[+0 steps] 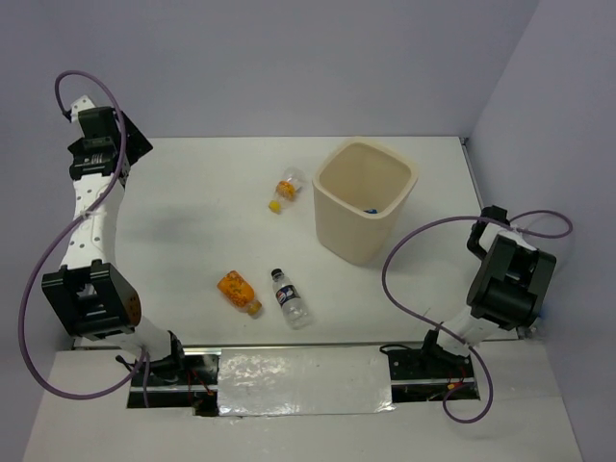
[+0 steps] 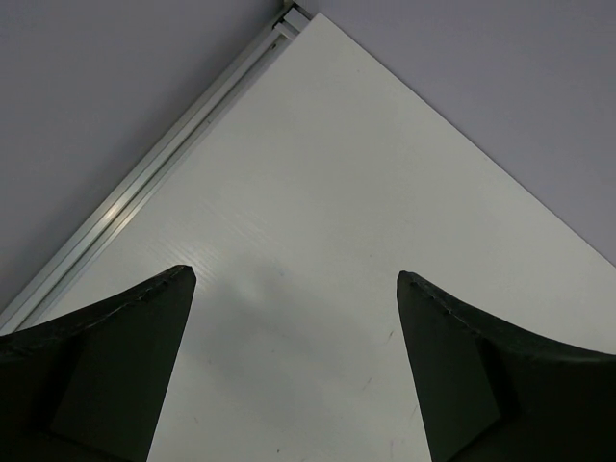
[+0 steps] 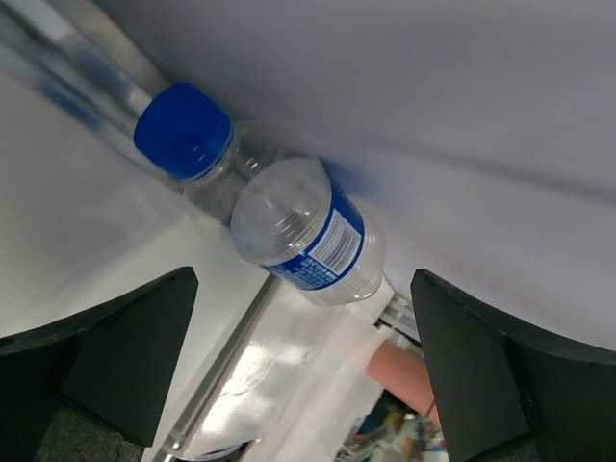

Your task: Put the plastic bottles in the bin

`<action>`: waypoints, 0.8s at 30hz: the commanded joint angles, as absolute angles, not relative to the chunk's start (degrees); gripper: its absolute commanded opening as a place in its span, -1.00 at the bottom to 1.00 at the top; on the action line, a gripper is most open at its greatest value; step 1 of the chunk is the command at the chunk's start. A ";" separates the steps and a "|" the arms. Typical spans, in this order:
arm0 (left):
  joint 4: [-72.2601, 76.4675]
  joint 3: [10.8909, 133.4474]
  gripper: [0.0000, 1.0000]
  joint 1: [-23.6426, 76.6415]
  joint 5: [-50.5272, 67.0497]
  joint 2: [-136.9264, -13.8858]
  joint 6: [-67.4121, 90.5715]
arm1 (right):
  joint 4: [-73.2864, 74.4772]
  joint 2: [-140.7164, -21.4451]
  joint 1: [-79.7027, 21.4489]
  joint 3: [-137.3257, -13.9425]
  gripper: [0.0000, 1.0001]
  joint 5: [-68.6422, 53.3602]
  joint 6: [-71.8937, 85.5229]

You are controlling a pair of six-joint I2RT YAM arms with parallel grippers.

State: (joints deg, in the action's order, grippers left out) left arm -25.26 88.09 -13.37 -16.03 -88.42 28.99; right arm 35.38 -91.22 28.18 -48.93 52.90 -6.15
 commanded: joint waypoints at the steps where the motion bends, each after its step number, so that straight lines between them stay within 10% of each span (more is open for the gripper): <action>1: -23.38 89.82 0.99 -14.15 -19.41 -89.29 30.67 | 31.30 -88.87 26.20 -43.88 1.00 54.58 -12.64; 24: -23.64 93.87 0.99 -16.17 -22.94 -95.63 33.57 | 0.26 -76.37 27.15 -26.45 1.00 42.02 -38.76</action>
